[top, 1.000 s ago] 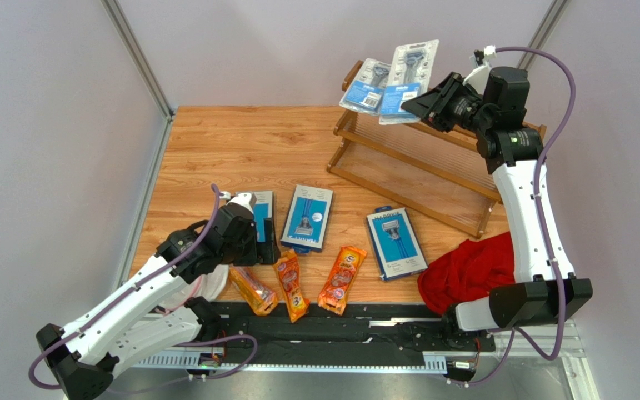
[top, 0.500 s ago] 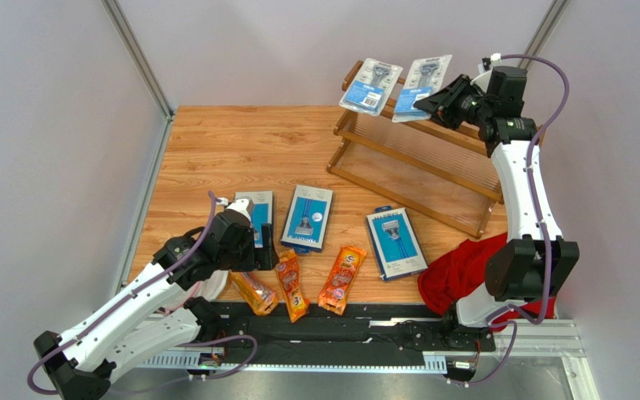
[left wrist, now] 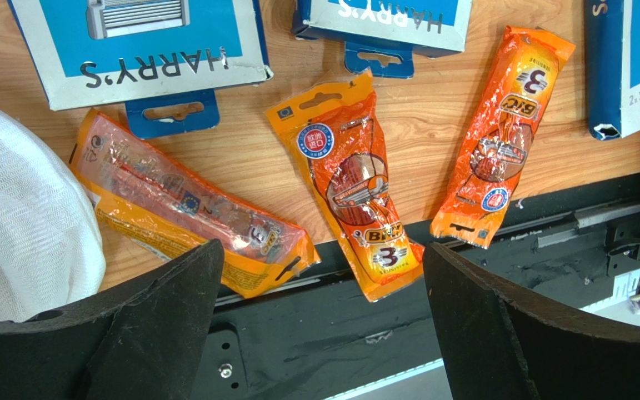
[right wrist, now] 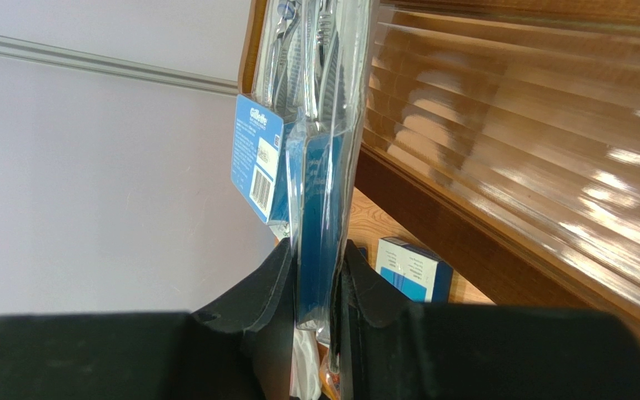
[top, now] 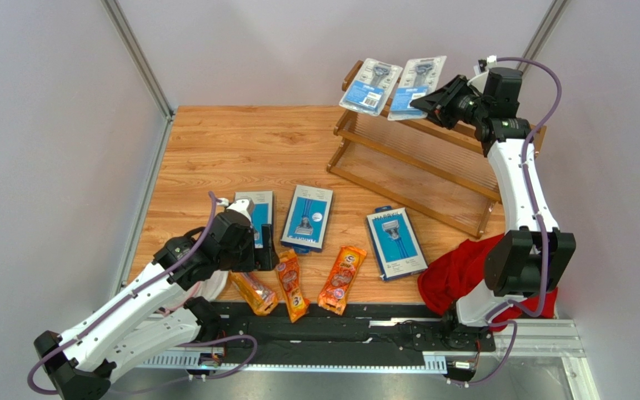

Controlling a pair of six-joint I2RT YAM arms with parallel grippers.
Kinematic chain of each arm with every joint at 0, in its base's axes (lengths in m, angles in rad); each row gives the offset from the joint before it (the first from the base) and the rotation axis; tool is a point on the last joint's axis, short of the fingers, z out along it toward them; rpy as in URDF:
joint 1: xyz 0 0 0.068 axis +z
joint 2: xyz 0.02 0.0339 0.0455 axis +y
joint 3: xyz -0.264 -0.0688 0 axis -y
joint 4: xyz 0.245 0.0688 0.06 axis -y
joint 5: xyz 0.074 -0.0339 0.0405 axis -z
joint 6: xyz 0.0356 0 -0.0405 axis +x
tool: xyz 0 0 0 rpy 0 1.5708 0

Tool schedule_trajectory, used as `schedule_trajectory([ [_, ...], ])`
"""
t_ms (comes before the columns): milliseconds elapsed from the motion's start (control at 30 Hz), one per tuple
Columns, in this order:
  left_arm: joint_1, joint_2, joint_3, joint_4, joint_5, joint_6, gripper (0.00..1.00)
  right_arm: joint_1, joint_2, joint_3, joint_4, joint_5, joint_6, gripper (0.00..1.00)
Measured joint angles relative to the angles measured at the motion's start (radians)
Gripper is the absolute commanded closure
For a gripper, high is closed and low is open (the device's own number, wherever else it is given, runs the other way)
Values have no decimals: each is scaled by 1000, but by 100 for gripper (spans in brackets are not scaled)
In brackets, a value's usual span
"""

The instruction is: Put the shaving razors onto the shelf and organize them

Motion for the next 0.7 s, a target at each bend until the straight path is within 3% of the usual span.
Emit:
schedule_trajectory([
  [67, 0, 0, 0, 0, 0, 0, 2, 0, 1, -1, 3, -2, 3, 82],
  [200, 0, 0, 0, 0, 0, 0, 2, 0, 2, -8, 12, -3, 14, 58],
  [300, 0, 0, 0, 0, 0, 0, 2, 0, 3, -23, 10, 2, 16, 49],
  [467, 0, 0, 0, 0, 0, 0, 3, 0, 3, -50, -1, 8, 14, 42],
  [700, 0, 1, 0, 0, 0, 0, 3, 2, -2, -50, -6, 6, 13, 25],
])
